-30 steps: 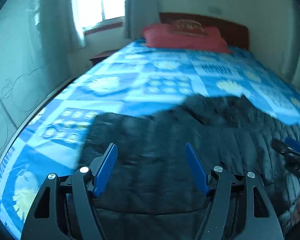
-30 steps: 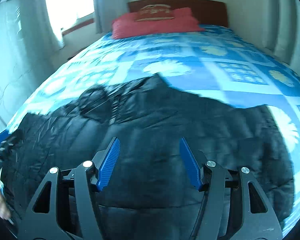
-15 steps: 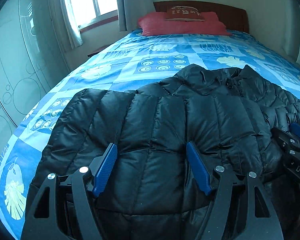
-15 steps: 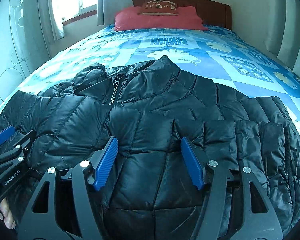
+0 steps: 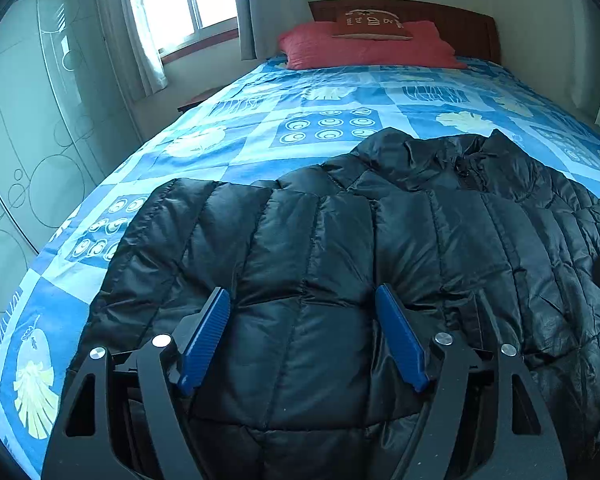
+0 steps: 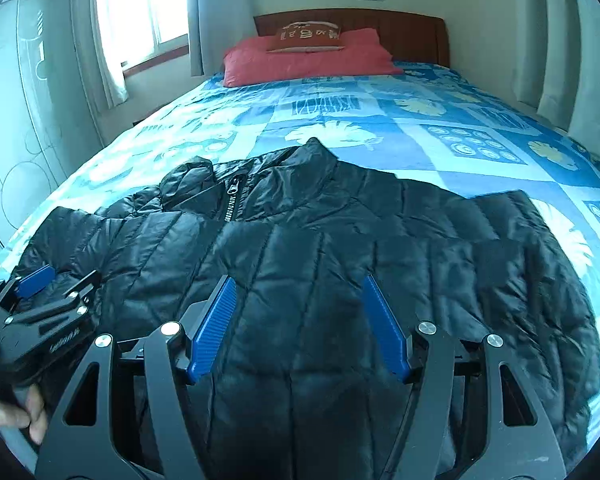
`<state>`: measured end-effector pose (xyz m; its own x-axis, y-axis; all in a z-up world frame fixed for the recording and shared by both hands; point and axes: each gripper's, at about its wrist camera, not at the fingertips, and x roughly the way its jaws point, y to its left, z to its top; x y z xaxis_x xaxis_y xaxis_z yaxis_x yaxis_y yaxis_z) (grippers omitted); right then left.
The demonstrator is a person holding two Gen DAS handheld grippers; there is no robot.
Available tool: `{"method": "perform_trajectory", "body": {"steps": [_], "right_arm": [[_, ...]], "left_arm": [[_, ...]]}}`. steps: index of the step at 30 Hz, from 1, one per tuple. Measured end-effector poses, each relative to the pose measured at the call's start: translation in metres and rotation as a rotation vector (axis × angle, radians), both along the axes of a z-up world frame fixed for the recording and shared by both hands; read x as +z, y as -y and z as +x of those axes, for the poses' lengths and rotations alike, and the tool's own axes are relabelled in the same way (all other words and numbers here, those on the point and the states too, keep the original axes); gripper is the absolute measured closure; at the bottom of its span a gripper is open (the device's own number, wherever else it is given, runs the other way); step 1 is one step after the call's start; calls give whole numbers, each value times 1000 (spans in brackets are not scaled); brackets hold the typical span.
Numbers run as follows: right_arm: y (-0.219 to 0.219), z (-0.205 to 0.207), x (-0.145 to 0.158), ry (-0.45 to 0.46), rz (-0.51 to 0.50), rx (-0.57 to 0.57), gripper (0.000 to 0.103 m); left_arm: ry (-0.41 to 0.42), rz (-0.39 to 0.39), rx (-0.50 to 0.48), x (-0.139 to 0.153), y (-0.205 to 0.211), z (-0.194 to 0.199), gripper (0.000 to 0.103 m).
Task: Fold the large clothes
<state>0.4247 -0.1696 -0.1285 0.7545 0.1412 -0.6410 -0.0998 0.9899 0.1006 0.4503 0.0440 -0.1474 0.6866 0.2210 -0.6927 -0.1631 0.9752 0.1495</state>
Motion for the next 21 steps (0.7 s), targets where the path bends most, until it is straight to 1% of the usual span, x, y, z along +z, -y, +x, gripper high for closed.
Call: {"method": "perform_trajectory", "body": {"steps": [4,6,10,12,17,21], "right_arm": [[20,-25,8,-4,1,-20,38],[34,-43,11,-16,9,-34,38],[56,-80,13,-41,21,-61,38],[66,-103,14,-48,15,-69,38],[87,-168,14,-64,-38,-86,37],[106,-222,16,-91,-21,-111,37]], "left_arm": [[-6,-30,3,8,-5,-10,27],[-16,-45,-1,13,-7,-20,27],[-27,-50,-9,22,-8,-47,27],[-33,-51,-11,26,-9,-67,27],[-55,-62,-1,33,-19,-124,27],[-65,-84,23,39,-32,-176,27]]}}
